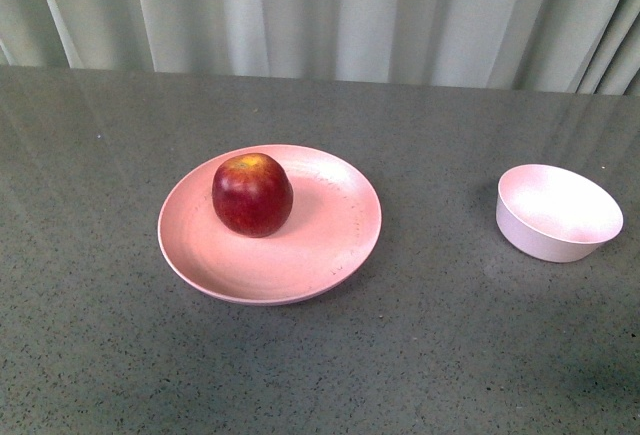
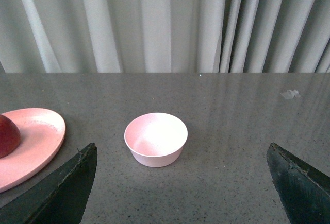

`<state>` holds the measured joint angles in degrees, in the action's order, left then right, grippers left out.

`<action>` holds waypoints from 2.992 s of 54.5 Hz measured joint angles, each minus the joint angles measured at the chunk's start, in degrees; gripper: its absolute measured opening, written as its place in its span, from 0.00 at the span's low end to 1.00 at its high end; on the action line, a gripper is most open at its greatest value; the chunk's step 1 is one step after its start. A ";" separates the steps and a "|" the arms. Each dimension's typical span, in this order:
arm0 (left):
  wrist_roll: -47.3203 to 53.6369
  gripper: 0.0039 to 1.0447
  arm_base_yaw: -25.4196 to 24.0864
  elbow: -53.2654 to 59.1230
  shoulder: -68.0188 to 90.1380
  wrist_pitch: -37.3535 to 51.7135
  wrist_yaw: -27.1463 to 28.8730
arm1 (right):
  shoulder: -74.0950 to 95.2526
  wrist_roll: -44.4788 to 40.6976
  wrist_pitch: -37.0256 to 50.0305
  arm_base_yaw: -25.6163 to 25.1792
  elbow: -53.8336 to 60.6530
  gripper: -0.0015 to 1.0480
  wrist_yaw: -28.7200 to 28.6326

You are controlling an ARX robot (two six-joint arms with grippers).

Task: Move apple from plate to bowl

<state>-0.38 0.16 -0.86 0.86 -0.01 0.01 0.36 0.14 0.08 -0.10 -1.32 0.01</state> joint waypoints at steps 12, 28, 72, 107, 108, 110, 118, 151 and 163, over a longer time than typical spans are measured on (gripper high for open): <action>0.00 0.92 0.00 0.00 0.00 0.00 0.00 | 0.00 0.00 0.00 0.00 0.00 0.91 -0.02; 0.00 0.92 0.00 0.00 0.00 0.00 0.00 | 0.00 0.02 0.00 0.00 0.00 0.91 0.00; 0.00 0.92 0.00 0.00 0.00 0.00 0.00 | 45.38 -1.73 9.53 -9.07 -14.29 0.91 -5.62; 0.00 0.92 0.00 0.00 0.00 0.00 0.00 | 102.07 6.40 18.95 -6.23 -44.41 0.91 -2.43; 0.00 0.92 0.00 0.00 0.00 0.00 0.00 | 102.38 6.60 18.88 -6.16 -44.63 0.91 -2.34; 0.00 0.92 0.00 0.00 0.00 0.00 0.00 | 103.30 6.93 18.60 -5.81 -45.35 0.91 -2.12; 0.00 0.92 0.00 0.00 0.00 0.00 0.00 | 106.97 8.26 17.59 -4.70 -47.71 0.91 -1.66; 0.00 0.92 0.00 0.00 0.00 0.00 0.00 | 114.75 13.53 14.10 -2.91 -53.37 0.58 1.92; 0.00 0.92 0.00 0.00 0.00 0.00 0.00 | 115.14 14.69 13.64 -2.16 -53.81 0.16 2.36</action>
<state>-0.38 0.16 -0.86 0.86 -0.01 0.01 115.50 14.83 13.72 -2.26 -55.13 2.37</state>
